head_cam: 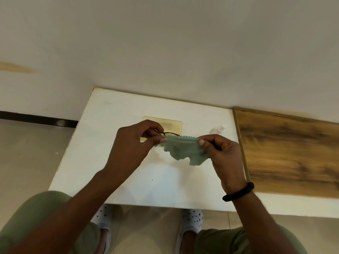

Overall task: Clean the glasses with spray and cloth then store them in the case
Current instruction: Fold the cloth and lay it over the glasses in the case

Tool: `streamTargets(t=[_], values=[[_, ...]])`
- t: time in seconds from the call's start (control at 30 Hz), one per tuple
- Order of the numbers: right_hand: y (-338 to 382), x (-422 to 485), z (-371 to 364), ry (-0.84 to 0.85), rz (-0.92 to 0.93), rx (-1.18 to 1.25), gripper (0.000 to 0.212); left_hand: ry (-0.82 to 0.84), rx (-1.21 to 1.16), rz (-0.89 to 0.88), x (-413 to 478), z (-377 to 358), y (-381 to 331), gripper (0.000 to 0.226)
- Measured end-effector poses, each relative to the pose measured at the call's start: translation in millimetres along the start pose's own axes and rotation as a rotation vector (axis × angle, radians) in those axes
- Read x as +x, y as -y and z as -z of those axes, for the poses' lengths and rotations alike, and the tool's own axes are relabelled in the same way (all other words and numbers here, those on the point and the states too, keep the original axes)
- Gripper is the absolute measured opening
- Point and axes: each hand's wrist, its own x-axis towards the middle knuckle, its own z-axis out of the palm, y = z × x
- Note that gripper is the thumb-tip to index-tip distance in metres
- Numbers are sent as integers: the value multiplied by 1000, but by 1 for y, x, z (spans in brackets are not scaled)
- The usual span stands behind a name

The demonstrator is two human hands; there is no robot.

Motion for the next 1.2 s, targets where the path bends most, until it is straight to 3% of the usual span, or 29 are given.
streamTargets(t=[0.33,0.7,0.9,1.03,1.2], values=[[3,4,-6,-57,-37,8,2,-28,76,-34,0,9,1,18],[-4,7,5,162,129,-317,29,-30,128,-49,3,17,7,19],[-7,6,3,181,152,-497,22,31,136,-61,3,18,6,20],[-4,6,4,264,9,-367,15,27,158,-88,4,19,7,19],[2,3,0,288,-108,20,14,-5,186,-168,4,20,8,20]])
